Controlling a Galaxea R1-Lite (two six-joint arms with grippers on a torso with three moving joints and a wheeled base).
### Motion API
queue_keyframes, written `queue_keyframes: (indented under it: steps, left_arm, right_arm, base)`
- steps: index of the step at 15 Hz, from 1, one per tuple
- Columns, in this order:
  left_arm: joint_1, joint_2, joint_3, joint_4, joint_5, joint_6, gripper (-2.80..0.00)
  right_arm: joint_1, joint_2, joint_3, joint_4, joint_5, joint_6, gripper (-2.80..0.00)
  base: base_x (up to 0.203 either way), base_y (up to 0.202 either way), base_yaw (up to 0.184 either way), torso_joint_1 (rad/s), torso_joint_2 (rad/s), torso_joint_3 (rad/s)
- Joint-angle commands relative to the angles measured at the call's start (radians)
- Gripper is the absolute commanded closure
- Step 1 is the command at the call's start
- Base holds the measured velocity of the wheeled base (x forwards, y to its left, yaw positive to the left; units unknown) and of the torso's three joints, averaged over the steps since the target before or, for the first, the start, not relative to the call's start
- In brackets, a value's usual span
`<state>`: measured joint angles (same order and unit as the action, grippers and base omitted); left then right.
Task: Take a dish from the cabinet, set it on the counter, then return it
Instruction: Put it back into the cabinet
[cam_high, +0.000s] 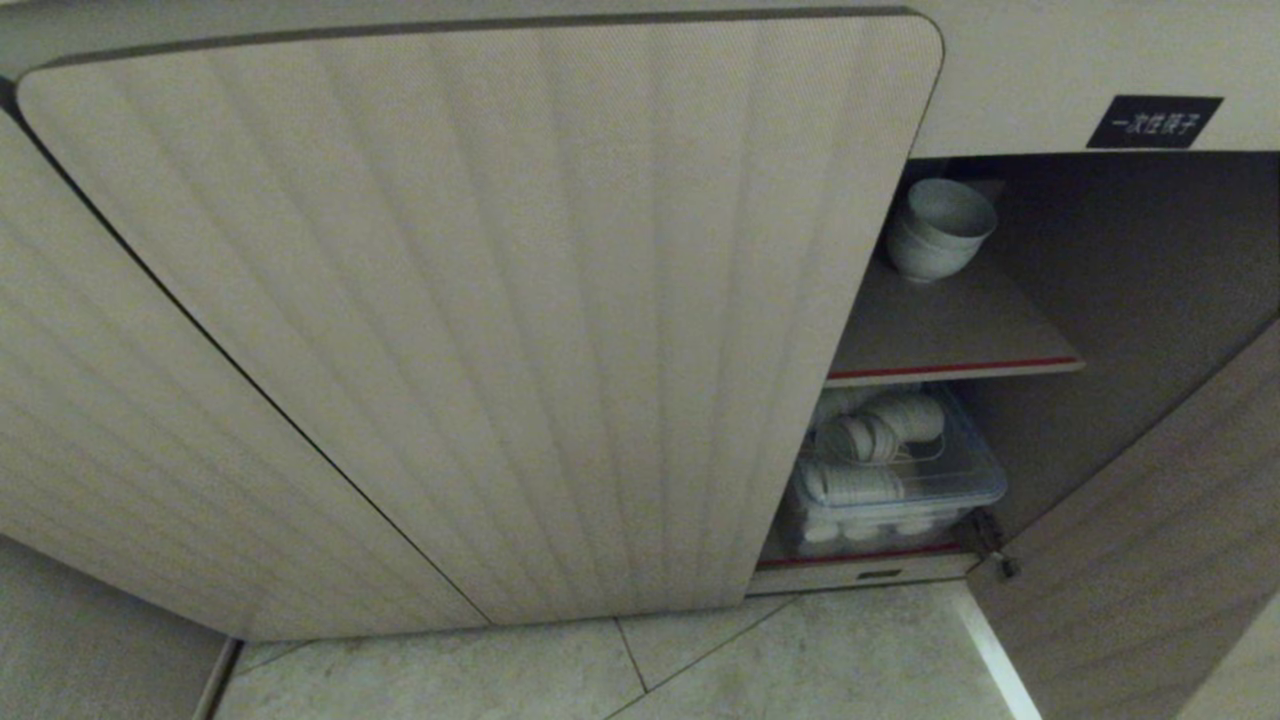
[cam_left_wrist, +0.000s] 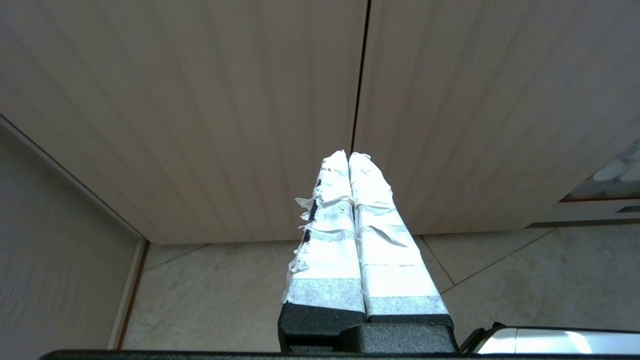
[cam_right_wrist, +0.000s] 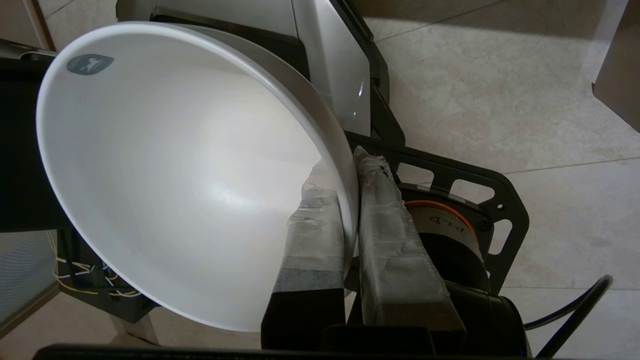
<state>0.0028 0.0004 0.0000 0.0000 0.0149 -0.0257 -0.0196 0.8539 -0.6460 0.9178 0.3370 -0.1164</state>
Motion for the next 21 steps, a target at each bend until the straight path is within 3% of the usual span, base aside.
queue_keyframes:
  steps: [1,9,21]
  left_arm:
    - [0.0,0.0,0.0,0.0,0.0,0.0,0.0]
    - [0.0,0.0,0.0,0.0,0.0,0.0,0.0]
    - [0.0,0.0,0.0,0.0,0.0,0.0,0.0]
  right_arm:
    - [0.001,0.029,0.002,-0.003,0.002,0.001,0.0]
    - [0.001,0.103,-0.008,-0.083,-0.026,0.042,0.0]
    - [0.001,0.037,-0.006,-0.047,-0.05,0.067,0.0]
  base:
    - [0.0,0.0,0.0,0.0,0.0,0.0]
    - [0.0,0.0,0.0,0.0,0.0,0.0]
    - [0.0,0.0,0.0,0.0,0.0,0.0]
